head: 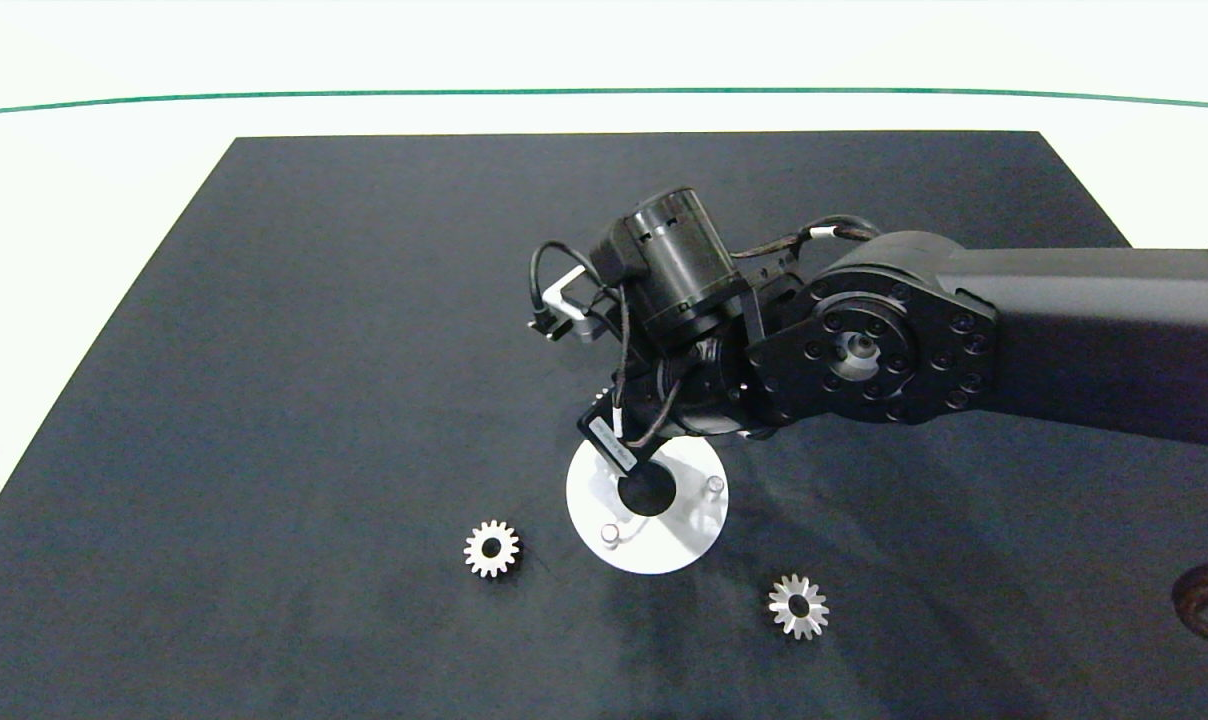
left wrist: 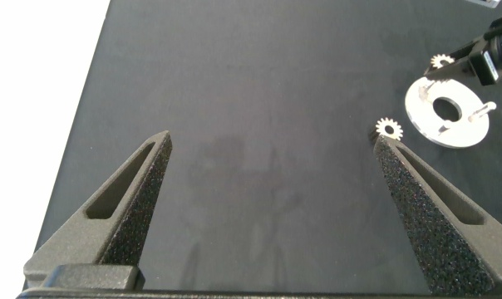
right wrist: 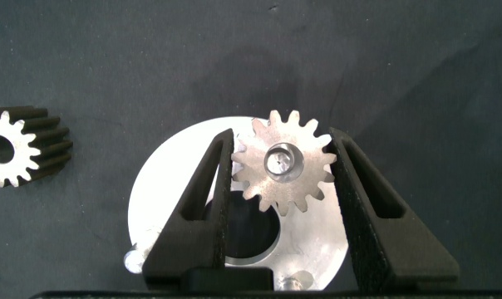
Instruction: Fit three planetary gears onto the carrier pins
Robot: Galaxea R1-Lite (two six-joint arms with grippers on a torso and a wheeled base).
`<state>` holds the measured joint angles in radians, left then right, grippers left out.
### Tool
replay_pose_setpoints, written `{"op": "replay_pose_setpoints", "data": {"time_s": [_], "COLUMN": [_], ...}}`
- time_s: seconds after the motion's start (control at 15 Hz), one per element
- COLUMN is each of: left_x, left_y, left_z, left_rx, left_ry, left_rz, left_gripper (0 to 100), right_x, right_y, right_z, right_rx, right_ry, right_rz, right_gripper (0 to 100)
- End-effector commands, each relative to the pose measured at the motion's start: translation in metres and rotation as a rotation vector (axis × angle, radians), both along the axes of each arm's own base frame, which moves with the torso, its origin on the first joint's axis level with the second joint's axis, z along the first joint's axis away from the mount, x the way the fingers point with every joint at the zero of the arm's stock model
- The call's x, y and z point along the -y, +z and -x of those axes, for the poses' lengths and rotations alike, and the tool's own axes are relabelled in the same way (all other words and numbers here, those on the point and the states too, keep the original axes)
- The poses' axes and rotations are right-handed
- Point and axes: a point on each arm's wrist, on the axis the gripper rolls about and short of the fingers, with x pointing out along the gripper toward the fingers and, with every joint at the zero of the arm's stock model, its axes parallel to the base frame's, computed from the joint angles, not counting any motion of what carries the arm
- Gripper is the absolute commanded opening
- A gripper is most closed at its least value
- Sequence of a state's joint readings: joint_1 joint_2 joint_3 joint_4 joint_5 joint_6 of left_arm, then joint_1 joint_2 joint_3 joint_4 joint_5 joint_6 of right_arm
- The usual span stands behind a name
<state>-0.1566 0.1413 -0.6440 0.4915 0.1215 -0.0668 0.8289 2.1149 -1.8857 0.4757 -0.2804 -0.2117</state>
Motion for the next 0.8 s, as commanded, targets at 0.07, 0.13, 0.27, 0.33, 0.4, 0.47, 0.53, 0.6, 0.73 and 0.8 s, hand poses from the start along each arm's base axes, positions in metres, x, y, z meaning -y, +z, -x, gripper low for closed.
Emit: {"op": "replay_pose_setpoints", "data": {"time_s": [0.07,0.13,0.27,0.33,0.4,0.47,0.53,0.6,0.73,0.8], "left_x": [0.0,-0.0002,-0.0003,-0.0004,-0.0003,-0.0003,-0.0003,-0.0009,-0.0012,-0.0013], "left_y": [0.0007,0.0017,0.0019,0.0023,0.0024,0.0027,0.0032,0.0033,0.0036,0.0046], "left_z": [-0.0001,0.0006,0.0011,0.0014,0.0011,0.0013,0.0012,0.0008,0.001,0.0017], "left_rx": [-0.002,0.002,0.006,0.007,0.006,0.007,0.007,0.005,0.007,0.011], "left_ry": [0.001,0.0,0.0,0.0,0.0,0.0,0.0,-0.008,-0.011,-0.011], "left_rz": [0.0,0.001,0.002,0.002,0.002,0.002,0.002,0.002,0.002,0.004], "left_gripper": [100,100,100,100,100,100,100,100,100,100], "right_x": [0.0003,0.0003,-0.0001,-0.0007,-0.0004,0.0003,0.0014,0.002,0.0031,0.0026], "right_y": [0.0012,0.0008,0.0008,0.001,0.0015,0.0009,0.0012,0.0006,-0.0005,-0.0018], "right_z": [0.0008,0.0008,0.0013,0.0025,0.0028,0.0034,0.0044,0.0041,0.0025,0.002], "right_rx": [0.002,0.001,0.001,0.001,0.001,-0.007,-0.014,-0.017,-0.019,-0.021], "right_ry": [0.001,0.001,0.003,0.006,0.006,0.006,0.005,0.004,-0.001,-0.002], "right_rz": [0.002,0.003,0.003,0.003,0.003,0.013,0.018,0.022,0.024,0.025], "right_gripper": [13,13,13,13,13,13,13,13,13,13]}}
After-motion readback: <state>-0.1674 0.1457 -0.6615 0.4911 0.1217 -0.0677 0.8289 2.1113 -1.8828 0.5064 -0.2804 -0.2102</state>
